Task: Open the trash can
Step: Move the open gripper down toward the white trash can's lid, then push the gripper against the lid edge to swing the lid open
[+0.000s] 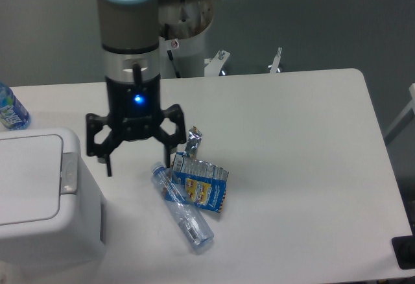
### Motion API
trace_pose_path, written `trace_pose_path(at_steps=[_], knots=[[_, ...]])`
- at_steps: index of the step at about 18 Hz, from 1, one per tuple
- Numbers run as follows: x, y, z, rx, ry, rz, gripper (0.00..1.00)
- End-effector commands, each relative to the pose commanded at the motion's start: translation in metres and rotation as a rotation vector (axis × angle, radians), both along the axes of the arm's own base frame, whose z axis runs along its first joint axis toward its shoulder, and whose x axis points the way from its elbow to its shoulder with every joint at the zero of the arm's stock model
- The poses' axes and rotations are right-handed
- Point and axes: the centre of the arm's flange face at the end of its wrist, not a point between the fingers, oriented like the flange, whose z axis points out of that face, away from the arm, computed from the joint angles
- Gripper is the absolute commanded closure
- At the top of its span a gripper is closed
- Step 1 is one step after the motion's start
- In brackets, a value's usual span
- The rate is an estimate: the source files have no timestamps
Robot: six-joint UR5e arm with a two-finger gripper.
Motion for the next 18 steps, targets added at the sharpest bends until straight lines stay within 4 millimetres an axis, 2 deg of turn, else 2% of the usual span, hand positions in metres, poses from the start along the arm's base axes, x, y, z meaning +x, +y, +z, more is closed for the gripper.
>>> trace_pose_path(at_steps=[5, 18], knots=[[0.011, 0.007, -0.006, -0.008, -0.006, -0.017, 0.0], [0.016, 0.012, -0.018, -0.027, -0.016, -0.026, 0.0]])
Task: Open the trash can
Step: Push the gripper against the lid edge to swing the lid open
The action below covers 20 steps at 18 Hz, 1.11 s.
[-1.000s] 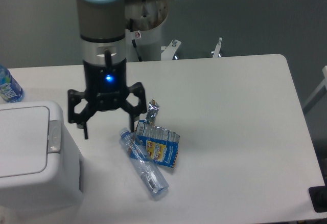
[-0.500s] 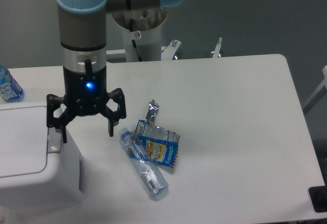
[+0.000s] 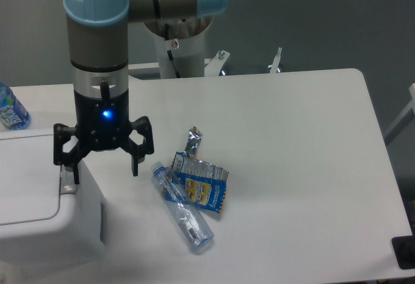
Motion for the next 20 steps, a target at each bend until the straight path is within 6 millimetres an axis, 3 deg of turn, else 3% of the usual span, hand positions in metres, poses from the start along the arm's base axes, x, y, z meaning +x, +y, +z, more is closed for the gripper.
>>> trace_pose_path(at_steps=[20], knots=[[0.008, 0.007, -0.018, -0.027, -0.013, -0.02, 0.0]])
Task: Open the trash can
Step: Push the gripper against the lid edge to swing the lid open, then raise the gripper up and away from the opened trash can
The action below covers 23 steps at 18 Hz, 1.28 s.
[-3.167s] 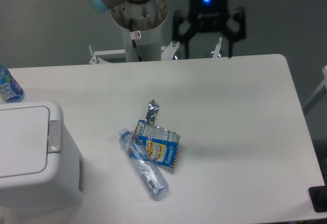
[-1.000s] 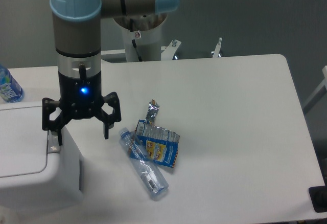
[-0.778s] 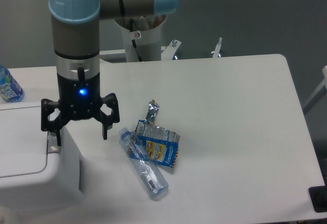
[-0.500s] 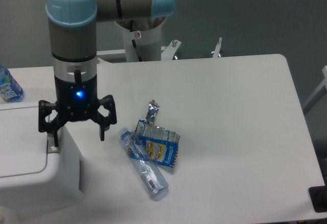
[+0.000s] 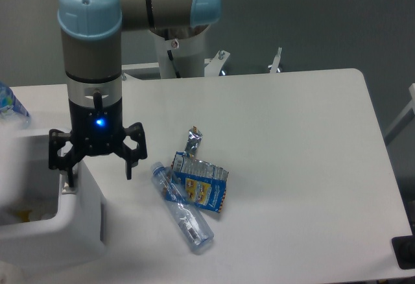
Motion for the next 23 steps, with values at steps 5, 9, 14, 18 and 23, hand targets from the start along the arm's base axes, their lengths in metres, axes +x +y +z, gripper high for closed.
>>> trace_pose_path(at_steps=[5, 9, 14, 18, 23], knots=[[0.001, -0.001, 0.011, 0.016, 0.013, -0.005, 0.0], [-0.009, -0.005, 0.043, 0.038, 0.096, -0.006, 0.0], [-0.041, -0.035, 0.054, -0.068, 0.228, -0.05, 0.0], [-0.074, -0.087, 0.054, -0.26, 0.177, -0.181, 0.0], [-0.099, -0.147, 0.057, -0.415, 0.109, -0.426, 0.0]])
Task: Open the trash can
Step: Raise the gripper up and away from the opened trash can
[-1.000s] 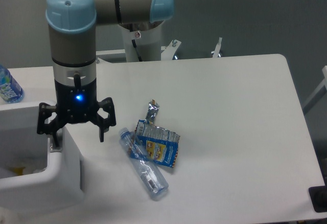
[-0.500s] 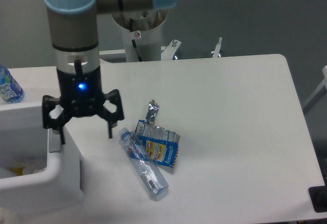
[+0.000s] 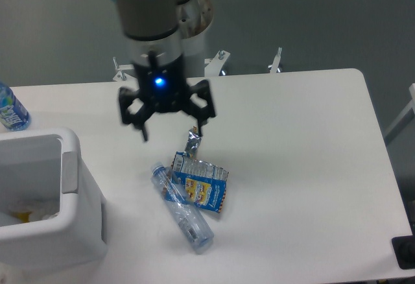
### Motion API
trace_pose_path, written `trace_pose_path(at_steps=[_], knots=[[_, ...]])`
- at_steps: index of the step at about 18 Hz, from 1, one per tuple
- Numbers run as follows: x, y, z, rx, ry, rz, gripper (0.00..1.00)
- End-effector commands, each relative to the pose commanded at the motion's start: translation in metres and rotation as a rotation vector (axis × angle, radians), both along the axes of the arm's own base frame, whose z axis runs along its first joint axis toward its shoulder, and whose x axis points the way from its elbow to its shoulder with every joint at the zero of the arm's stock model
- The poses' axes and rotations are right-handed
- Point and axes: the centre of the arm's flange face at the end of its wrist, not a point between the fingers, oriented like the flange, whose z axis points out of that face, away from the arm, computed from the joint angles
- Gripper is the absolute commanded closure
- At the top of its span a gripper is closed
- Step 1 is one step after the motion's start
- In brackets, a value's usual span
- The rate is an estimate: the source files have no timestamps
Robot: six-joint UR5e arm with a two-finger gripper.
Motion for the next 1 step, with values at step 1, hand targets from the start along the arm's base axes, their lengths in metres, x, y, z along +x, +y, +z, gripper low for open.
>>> trace_pose_path(at_steps=[1], knots=[[-0.0057, -0.0051, -0.0012, -0.008, -0.001, -0.023, 0.0]])
